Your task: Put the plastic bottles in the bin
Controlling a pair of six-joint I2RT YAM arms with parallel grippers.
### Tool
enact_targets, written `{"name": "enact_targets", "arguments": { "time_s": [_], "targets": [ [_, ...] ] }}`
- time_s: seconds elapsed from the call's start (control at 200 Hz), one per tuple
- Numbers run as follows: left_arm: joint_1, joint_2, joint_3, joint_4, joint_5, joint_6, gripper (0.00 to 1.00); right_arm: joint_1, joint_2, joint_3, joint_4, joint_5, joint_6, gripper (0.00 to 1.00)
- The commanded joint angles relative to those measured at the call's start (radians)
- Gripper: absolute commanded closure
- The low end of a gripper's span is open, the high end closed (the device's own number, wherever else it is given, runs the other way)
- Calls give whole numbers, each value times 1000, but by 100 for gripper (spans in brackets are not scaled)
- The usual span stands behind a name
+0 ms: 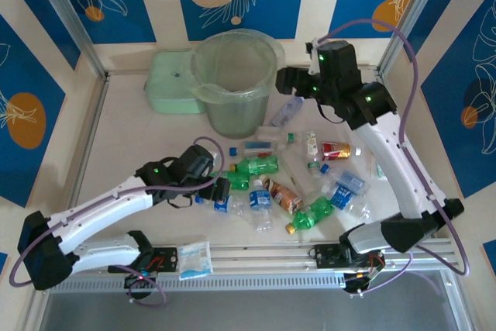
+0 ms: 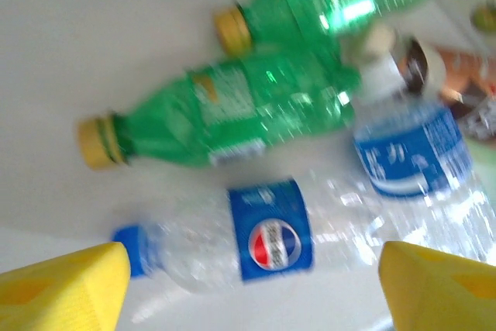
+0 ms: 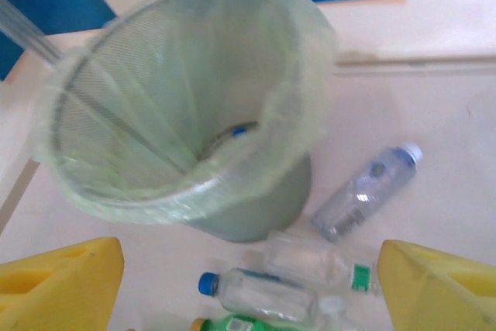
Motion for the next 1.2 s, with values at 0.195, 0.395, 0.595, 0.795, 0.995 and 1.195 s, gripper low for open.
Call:
{"name": "enact_targets", "arguments": {
  "time_s": [0.195, 0.395, 0.595, 0.795, 0.995, 1.195],
  "targets": [
    [-31, 30, -9, -178, 137, -160, 1, -71, -156, -241, 32, -27, 84, 11],
    [1, 126, -1, -143, 80, -107, 1, -86, -173, -293, 35, -48, 79, 11],
    [15, 165, -4, -89, 138, -156, 1, -93, -174, -316, 35, -70, 64, 10],
    [21, 184, -9, -96, 154, -276, 1, -96, -180, -333, 45, -79, 65, 10],
    [21, 192, -2, -145, 212, -347, 1, -103, -194, -345, 39, -82, 49, 10],
    [28, 254, 14, -102, 187, -412, 1, -115, -222, -375, 53, -95, 43, 9]
  ]
}}
